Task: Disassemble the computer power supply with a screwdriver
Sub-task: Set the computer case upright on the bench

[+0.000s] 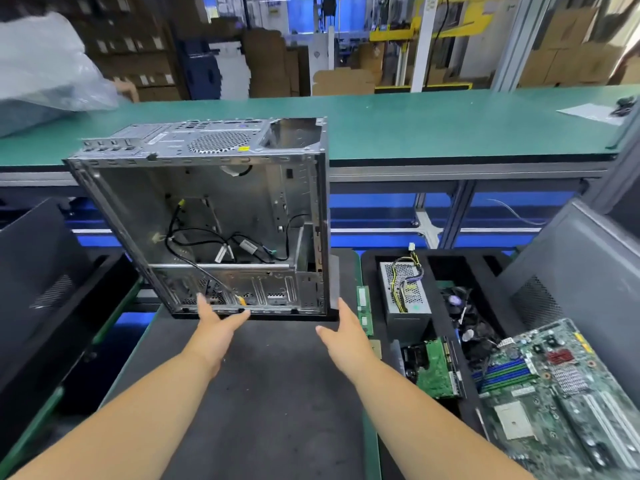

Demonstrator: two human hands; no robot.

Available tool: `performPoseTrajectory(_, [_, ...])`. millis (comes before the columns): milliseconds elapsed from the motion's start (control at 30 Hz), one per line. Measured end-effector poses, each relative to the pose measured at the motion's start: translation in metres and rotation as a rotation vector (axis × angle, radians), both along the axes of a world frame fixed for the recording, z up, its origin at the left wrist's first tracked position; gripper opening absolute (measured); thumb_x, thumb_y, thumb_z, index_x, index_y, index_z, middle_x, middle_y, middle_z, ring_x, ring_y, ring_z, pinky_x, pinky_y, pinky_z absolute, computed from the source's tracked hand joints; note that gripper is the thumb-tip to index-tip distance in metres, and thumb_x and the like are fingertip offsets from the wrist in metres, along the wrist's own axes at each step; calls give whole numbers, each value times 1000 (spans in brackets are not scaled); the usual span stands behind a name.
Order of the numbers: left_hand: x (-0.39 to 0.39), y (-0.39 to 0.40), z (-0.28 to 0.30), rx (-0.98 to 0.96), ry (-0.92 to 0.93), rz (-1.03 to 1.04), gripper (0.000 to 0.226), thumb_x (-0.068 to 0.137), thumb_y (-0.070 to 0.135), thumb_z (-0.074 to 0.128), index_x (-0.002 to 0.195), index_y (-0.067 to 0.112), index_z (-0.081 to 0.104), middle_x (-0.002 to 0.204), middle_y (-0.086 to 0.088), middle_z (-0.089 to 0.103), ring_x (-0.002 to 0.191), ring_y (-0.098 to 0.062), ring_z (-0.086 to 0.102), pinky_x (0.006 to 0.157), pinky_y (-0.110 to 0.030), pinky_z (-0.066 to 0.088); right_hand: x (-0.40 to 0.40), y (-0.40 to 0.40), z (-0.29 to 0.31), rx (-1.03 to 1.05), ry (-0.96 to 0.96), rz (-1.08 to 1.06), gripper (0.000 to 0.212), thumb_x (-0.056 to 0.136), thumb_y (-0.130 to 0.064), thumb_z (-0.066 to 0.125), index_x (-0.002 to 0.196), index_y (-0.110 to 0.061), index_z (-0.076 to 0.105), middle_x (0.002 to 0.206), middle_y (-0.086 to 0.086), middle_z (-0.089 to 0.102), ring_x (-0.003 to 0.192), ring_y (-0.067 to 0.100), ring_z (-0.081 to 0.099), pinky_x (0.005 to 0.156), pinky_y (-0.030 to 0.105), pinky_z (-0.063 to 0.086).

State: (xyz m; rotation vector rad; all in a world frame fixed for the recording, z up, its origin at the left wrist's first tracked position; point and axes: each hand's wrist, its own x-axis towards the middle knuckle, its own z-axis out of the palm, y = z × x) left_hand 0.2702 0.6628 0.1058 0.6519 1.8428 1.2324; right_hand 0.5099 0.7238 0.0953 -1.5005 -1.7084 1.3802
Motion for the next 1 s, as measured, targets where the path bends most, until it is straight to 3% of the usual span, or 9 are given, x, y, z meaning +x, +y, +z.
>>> performPoseTrajectory(167, [-14,5,14,60,-52,78,113,85,39,74,148,50,-19,165,9,-3,151,-21,10,117,-50,13,-7,11,10,50,-27,45,80,98,-32,58,160,-26,7,165,-8,14,150,18,22,116,33,25])
performPoseTrajectory(233, [-13,9,20,97,-137,95,114,78,53,75,148,56,-15,165,10,1,151,-23,12,120,-50,13,-15,16,15,69,-86,60,82,99,-36,56,159,-28,1,165,-6,15,149,22,25,112,35,30])
performPoseTrajectory(300, [-14,14,23,126,-193,84,115,67,67,72,149,57,-8,166,7,8,151,-26,15,122,-51,14,-24,21,18,51,-151,49,83,101,-38,53,159,-29,-6,159,2,33,138,28,41,99,36,40])
performPoseTrajectory(367, [-15,20,25,115,-225,41,107,76,66,67,147,58,-13,166,8,6,152,-25,13,122,-50,11,-32,26,18,36,-240,21,80,103,-39,48,158,-28,-9,128,10,56,110,31,55,83,36,44])
performPoseTrajectory(433, [-14,24,25,107,-233,4,110,75,65,66,144,59,-20,166,7,5,152,-25,12,123,-50,10,-35,31,18,67,-350,-12,69,106,-36,40,159,-24,-3,118,13,64,101,33,60,77,37,46])
performPoseTrajectory(667, [-16,30,24,85,-221,-65,125,63,63,69,138,60,-30,163,-3,19,151,-22,14,122,-53,8,-39,48,18,111,-428,-62,53,108,-30,35,158,-21,21,137,12,58,121,31,56,92,37,48])
performPoseTrajectory(800, [-21,34,23,104,-248,-81,123,64,60,71,136,64,-29,161,1,26,150,-20,18,121,-52,7,-40,51,19,124,-400,-67,49,108,-31,36,155,-22,31,134,13,60,119,33,57,94,40,49])
performPoseTrajectory(867, [-23,35,22,101,-250,-92,121,63,61,71,137,66,-25,147,10,44,149,-18,20,122,-53,7,-41,52,18,130,-402,-67,48,107,-32,37,154,-21,34,133,14,61,119,34,57,95,40,49])
performPoseTrajectory(1000, [-29,31,17,85,-170,-94,101,91,44,66,145,59,-18,136,9,51,136,-15,37,118,-46,20,-40,52,18,85,-370,-81,48,106,-34,42,151,-19,39,137,11,59,122,32,56,99,38,47])
